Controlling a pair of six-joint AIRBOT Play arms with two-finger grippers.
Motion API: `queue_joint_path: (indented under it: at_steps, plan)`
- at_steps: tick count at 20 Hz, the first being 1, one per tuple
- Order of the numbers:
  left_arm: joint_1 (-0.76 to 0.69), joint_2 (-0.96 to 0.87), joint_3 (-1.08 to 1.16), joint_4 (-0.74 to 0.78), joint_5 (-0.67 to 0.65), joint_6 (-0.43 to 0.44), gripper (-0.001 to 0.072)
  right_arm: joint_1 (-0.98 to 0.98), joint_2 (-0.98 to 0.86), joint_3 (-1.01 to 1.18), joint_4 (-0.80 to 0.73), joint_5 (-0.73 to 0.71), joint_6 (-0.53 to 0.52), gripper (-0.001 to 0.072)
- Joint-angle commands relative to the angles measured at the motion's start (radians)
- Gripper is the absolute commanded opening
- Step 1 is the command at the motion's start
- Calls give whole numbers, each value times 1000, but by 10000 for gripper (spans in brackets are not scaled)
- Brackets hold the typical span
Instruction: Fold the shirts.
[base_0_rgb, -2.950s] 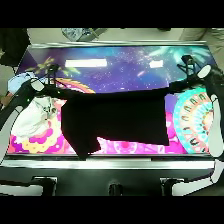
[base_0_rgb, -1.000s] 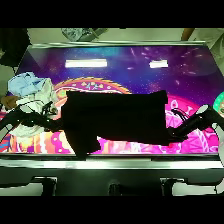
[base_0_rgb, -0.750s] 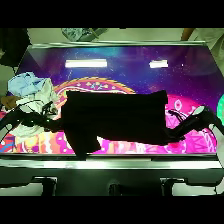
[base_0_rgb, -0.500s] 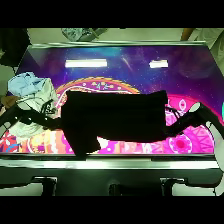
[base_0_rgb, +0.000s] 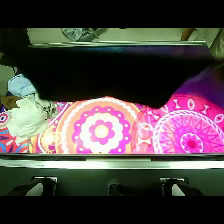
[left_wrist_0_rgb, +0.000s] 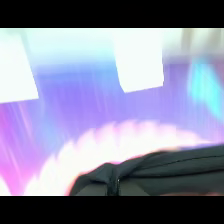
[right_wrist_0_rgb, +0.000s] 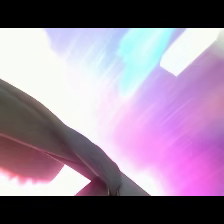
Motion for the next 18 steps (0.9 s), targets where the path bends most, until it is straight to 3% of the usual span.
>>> queue_joint_path:
  at_steps: [1,6,11,14,18]
  plan:
    - [0,193,180,10,234,-77,34,0,242,102,-23,-240,-10,38]
    - [1,289,172,22,147,-111,33,0,357,102,-38,-166,31,38]
    - [1,265,160,87,15,-152,34,0,348,101,-74,-10,61,38]
    - [1,189,101,87,-119,-151,34,0,239,97,-78,188,74,38]
    - [-12,3,-93,85,-140,-102,34,2,-59,-13,-15,302,126,36]
